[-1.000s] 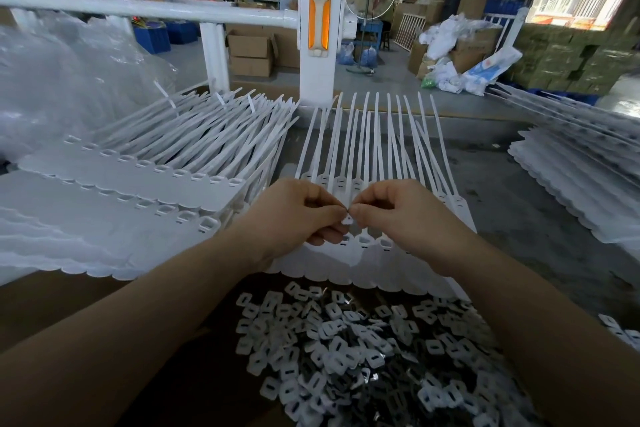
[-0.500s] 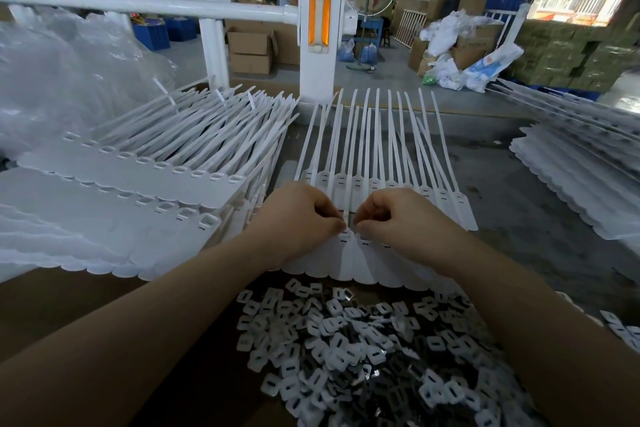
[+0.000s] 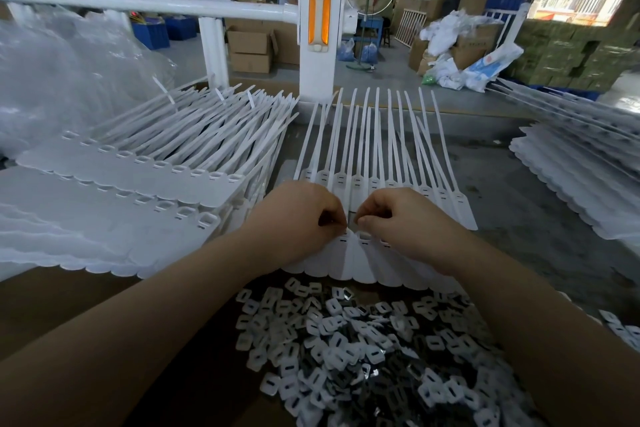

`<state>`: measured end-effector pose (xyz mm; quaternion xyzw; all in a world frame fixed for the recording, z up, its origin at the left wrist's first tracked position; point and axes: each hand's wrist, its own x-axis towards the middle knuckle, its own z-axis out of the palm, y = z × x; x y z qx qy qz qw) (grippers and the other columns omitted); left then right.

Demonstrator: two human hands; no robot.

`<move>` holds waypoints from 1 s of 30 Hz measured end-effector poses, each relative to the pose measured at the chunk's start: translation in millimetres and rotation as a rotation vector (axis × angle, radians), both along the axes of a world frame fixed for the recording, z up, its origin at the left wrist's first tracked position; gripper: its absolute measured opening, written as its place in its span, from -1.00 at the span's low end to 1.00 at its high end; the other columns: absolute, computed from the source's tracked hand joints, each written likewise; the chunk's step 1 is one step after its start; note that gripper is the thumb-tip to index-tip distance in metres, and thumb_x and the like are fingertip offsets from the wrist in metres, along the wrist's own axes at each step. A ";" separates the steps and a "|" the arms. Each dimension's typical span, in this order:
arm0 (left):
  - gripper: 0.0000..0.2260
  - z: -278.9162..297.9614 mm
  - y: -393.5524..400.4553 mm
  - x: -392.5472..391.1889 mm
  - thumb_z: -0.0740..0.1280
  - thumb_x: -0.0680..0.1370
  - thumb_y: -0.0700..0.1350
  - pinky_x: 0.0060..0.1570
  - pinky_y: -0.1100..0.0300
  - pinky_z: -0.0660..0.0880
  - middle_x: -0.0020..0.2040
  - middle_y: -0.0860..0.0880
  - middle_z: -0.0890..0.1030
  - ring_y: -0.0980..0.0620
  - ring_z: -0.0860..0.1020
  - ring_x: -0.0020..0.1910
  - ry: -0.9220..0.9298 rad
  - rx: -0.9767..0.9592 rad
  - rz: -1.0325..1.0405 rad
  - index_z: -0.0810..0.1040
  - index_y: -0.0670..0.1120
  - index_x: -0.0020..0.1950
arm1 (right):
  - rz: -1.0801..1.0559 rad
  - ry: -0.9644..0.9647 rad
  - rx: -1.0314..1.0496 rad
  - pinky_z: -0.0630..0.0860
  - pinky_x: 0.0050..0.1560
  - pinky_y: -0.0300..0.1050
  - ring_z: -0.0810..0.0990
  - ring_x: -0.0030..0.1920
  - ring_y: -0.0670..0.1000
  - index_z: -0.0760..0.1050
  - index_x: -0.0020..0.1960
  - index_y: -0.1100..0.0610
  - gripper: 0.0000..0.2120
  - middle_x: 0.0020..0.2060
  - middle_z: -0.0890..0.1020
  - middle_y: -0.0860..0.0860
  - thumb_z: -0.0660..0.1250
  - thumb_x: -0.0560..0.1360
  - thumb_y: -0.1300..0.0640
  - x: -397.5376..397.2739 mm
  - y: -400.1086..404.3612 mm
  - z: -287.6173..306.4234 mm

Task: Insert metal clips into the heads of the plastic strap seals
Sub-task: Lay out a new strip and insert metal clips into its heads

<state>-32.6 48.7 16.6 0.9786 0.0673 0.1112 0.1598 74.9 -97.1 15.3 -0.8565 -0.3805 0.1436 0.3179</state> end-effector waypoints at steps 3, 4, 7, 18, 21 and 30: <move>-0.78 3.5 2.8 -4.7 0.25 0.61 -0.01 0.05 0.12 0.49 0.04 0.10 0.58 0.09 0.55 0.00 0.038 0.178 -0.121 0.63 0.08 0.18 | -0.001 0.002 0.001 0.59 -0.05 -0.10 0.60 -0.12 -0.11 0.57 -0.08 -0.06 -0.92 -0.11 0.64 -0.08 0.32 0.55 0.09 -0.1 0.5 -0.3; -0.76 4.1 2.8 -5.8 0.21 0.62 -0.02 0.04 0.08 0.50 0.05 0.09 0.57 0.07 0.54 0.00 0.056 0.256 -0.161 0.61 0.07 0.21 | -0.001 0.003 0.001 0.59 -0.05 -0.10 0.60 -0.11 -0.11 0.56 -0.08 -0.06 -0.92 -0.11 0.64 -0.08 0.32 0.55 0.10 0.0 0.2 -0.5; -0.74 4.9 0.5 -9.4 0.13 0.63 -0.05 -0.03 0.04 0.51 0.04 0.05 0.52 0.04 0.51 -0.03 0.070 0.443 -0.271 0.55 0.02 0.22 | -0.002 -0.001 -0.007 0.59 -0.04 -0.12 0.59 -0.10 -0.12 0.56 -0.07 -0.06 -0.92 -0.10 0.64 -0.09 0.32 0.56 0.10 -0.1 0.1 -1.0; -0.77 -3.3 16.1 -12.1 0.24 0.59 -0.07 -0.07 0.04 0.53 0.03 0.09 0.54 0.09 0.52 -0.03 -0.018 0.296 -0.329 0.62 0.06 0.17 | 0.125 0.018 0.054 0.60 -0.10 -0.12 0.64 -0.16 -0.13 0.61 -0.14 -0.06 -0.89 -0.19 0.68 -0.09 0.38 0.51 0.13 -9.3 -2.6 10.7; -0.84 -6.7 21.2 -10.7 0.33 0.55 -0.07 -0.12 0.07 0.54 -0.03 0.11 0.54 0.14 0.53 -0.15 -0.041 0.111 -0.299 0.67 0.09 0.06 | 0.359 0.066 -0.018 0.57 -0.14 -0.23 0.63 -0.22 -0.19 0.64 -0.16 -0.06 -0.88 -0.23 0.68 -0.15 0.41 0.49 0.14 -16.2 -5.2 22.8; -0.83 -12.5 24.9 -8.1 0.37 0.48 -0.16 -0.27 0.37 0.32 -0.06 0.16 0.53 0.23 0.49 -0.24 -0.059 0.031 -0.272 0.69 0.07 -0.05 | 0.591 -0.148 -0.182 0.51 -0.09 -0.33 0.54 -0.16 -0.33 0.65 -0.08 -0.10 -0.93 -0.22 0.63 -0.27 0.47 0.44 -0.02 -38.7 5.1 19.7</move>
